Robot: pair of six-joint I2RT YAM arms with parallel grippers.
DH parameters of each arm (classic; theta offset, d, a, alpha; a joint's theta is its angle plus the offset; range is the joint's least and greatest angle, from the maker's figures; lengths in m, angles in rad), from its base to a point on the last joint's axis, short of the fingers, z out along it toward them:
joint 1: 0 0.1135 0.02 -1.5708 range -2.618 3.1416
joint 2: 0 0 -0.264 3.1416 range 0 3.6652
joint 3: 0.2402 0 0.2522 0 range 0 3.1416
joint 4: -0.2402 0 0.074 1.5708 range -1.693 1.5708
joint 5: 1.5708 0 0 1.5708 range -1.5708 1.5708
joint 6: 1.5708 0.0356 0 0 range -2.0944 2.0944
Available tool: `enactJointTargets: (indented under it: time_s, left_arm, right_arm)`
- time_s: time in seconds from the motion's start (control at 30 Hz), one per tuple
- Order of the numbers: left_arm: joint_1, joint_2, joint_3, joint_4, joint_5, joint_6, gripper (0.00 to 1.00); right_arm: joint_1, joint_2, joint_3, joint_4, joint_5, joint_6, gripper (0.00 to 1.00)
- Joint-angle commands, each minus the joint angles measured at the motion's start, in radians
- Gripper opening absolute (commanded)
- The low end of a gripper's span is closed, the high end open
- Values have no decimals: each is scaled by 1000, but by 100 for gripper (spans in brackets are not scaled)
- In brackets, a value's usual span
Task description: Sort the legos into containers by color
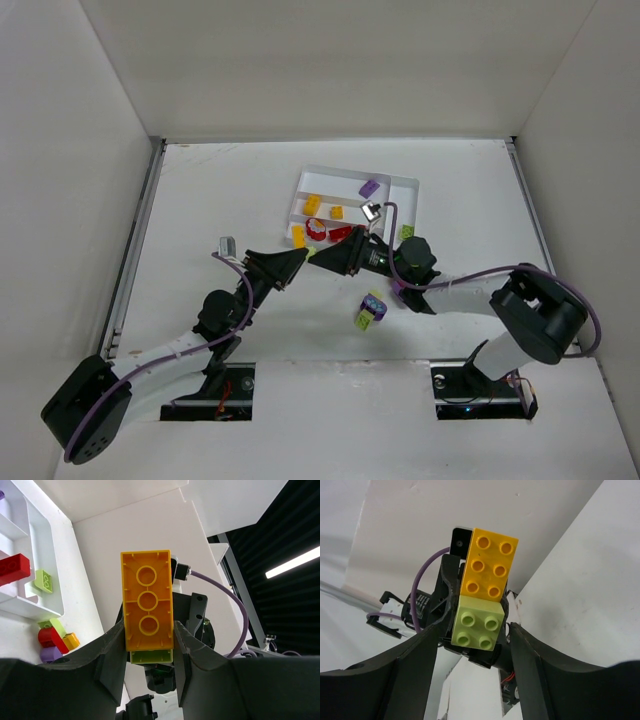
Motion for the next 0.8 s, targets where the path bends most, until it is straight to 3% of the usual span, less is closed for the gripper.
enactJointTargets:
  time_s: [0.0, 0.3, 0.77]
  left_arm:
    - [-6, -3, -8, 89, -2, 5, 16]
    - [-1, -12, -12, 89, -4, 5, 17]
    - [7, -5, -23, 77, 9, 10, 17]
  right_arm:
    - [7, 13, 44, 96, -19, 15, 61]
    - [-7, -4, 23, 93, -13, 17, 40]
    - [-225, -160, -52, -40, -59, -13, 39]
